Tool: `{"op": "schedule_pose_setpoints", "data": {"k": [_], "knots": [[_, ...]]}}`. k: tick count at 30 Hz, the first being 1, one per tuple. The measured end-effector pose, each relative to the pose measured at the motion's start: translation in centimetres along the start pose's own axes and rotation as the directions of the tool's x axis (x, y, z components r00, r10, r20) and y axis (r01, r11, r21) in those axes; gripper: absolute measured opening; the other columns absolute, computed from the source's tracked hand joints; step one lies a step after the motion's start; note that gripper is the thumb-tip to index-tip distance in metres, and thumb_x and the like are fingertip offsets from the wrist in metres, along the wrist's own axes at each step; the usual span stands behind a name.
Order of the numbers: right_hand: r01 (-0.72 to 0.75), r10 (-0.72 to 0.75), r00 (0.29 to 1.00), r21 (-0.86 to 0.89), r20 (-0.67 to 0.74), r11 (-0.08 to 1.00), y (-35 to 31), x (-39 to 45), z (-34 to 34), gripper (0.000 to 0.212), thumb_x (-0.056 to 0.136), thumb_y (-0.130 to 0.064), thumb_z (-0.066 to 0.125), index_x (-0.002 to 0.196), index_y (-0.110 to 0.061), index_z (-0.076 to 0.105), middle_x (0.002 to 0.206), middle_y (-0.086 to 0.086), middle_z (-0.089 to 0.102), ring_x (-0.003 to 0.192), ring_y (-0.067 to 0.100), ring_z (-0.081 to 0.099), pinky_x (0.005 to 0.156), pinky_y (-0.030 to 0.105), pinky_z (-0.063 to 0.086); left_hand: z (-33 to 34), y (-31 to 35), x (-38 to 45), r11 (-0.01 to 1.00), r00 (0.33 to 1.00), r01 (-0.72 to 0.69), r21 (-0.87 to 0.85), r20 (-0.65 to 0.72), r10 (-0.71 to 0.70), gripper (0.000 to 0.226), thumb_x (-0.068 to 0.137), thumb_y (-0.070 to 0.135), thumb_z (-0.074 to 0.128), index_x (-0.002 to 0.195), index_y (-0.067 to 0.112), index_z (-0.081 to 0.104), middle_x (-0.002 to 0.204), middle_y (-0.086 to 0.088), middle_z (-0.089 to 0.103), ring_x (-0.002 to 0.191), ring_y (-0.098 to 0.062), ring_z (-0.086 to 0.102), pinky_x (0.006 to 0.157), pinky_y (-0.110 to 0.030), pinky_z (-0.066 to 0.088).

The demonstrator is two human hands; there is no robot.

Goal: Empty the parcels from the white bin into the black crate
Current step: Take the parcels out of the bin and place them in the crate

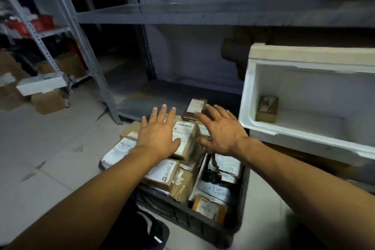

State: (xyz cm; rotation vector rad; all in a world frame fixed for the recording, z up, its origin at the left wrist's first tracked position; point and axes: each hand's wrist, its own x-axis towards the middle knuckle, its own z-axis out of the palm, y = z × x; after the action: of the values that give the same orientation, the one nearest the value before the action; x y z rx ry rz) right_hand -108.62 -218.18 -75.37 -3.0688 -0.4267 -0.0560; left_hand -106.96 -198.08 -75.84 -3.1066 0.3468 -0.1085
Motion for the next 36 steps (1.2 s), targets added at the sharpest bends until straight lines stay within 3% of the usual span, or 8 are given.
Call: {"op": "schedule_pose_setpoints", "data": {"k": [12, 19, 24, 30, 33, 36], "knots": [[-0.398, 0.398, 0.917, 0.028, 0.02, 0.917, 14.9, -8.1, 0.0, 0.075, 0.094, -0.055, 0.052, 0.158, -0.03, 0.021, 0.167, 0.011, 0.014, 0.154, 0.032, 0.013, 0.122, 0.045, 0.023, 0.3, 16.6, 4.4, 0.91, 0.918, -0.396, -0.123, -0.049, 0.393, 0.079, 0.1, 0.037, 0.05, 0.161, 0.022, 0.003, 0.169, -0.005, -0.003, 0.156, -0.023, -0.004, 0.126, -0.042, 0.009], [-0.491, 0.488, 0.871, 0.104, 0.054, 0.865, 20.7, -6.3, 1.1, 0.076, 0.097, -0.05, 0.055, 0.159, -0.026, 0.018, 0.166, 0.013, 0.018, 0.15, 0.034, 0.022, 0.116, 0.045, 0.032, 2.1, 22.5, 8.7, 0.865, 0.89, -0.453, -0.216, -0.047, 0.454, 0.076, 0.098, 0.019, 0.055, 0.16, 0.024, 0.011, 0.169, -0.005, 0.003, 0.156, -0.024, 0.007, 0.119, -0.038, 0.028], [-0.56, 0.554, 0.827, 0.217, 0.096, 0.799, 24.8, -3.2, 2.9, 0.073, 0.094, -0.044, 0.062, 0.155, -0.021, 0.028, 0.155, 0.017, 0.036, 0.14, 0.038, 0.038, 0.113, 0.045, 0.039, 3.2, 25.5, 13.1, 0.85, 0.881, -0.463, -0.253, -0.022, 0.473, 0.078, 0.094, 0.007, 0.056, 0.159, 0.022, 0.015, 0.164, -0.007, 0.019, 0.147, -0.027, 0.028, 0.114, -0.038, 0.037], [-0.651, 0.624, 0.743, 0.481, 0.243, 0.587, 29.6, 0.9, 5.4, 0.066, 0.096, -0.04, 0.063, 0.152, -0.016, 0.037, 0.148, 0.013, 0.048, 0.131, 0.035, 0.049, 0.105, 0.037, 0.043, 5.8, 29.4, 19.5, 0.86, 0.877, -0.423, -0.285, 0.109, 0.468, 0.069, 0.091, 0.012, 0.061, 0.153, 0.016, 0.031, 0.139, -0.014, 0.047, 0.122, -0.034, 0.053, 0.103, -0.039, 0.047], [-0.677, 0.652, 0.678, 0.635, 0.339, 0.373, 31.9, 3.3, 6.8, 0.061, 0.097, -0.037, 0.062, 0.148, -0.011, 0.041, 0.147, 0.01, 0.052, 0.126, 0.031, 0.053, 0.099, 0.034, 0.046, 7.5, 31.6, 22.4, 0.89, 0.881, -0.349, -0.294, 0.219, 0.419, 0.063, 0.092, 0.016, 0.063, 0.149, 0.014, 0.037, 0.132, -0.015, 0.051, 0.118, -0.034, 0.056, 0.1, -0.04, 0.049], [-0.654, 0.639, 0.631, 0.744, 0.439, 0.135, 33.8, 5.3, 8.0, 0.044, 0.096, -0.029, 0.063, 0.136, -0.019, 0.048, 0.129, 0.008, 0.057, 0.101, 0.023, 0.052, 0.088, 0.035, 0.047, 9.5, 33.2, 25.2, 0.919, 0.892, -0.247, -0.308, 0.299, 0.34, 0.064, 0.091, 0.018, 0.064, 0.149, 0.012, 0.038, 0.137, -0.015, 0.054, 0.123, -0.032, 0.057, 0.102, -0.038, 0.05]]}}
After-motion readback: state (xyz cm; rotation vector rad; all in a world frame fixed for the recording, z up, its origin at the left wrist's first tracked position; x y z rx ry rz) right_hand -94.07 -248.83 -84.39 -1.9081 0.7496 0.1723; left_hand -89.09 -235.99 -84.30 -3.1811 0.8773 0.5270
